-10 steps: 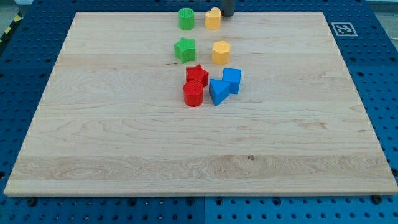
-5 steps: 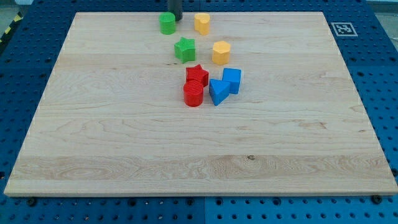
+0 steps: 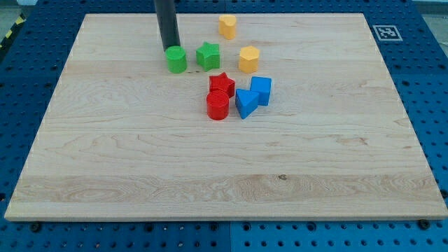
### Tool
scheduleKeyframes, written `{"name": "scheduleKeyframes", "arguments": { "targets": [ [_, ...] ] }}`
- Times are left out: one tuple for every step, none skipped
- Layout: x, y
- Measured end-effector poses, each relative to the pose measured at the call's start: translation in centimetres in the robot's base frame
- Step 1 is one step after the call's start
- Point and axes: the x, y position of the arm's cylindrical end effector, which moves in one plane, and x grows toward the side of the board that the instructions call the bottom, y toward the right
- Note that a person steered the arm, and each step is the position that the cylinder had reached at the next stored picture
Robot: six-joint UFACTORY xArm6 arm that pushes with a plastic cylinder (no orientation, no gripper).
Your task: Move the green circle to the left of the red star
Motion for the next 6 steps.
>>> {"name": "scheduleKeyframes", "arguments": {
  "targets": [
    [2.4,0.0],
    [3.1,0.0],
    [2.5,1.5],
    [4.0,4.3],
    [5.9,6.9],
    [6.6,6.9]
  ]
}}
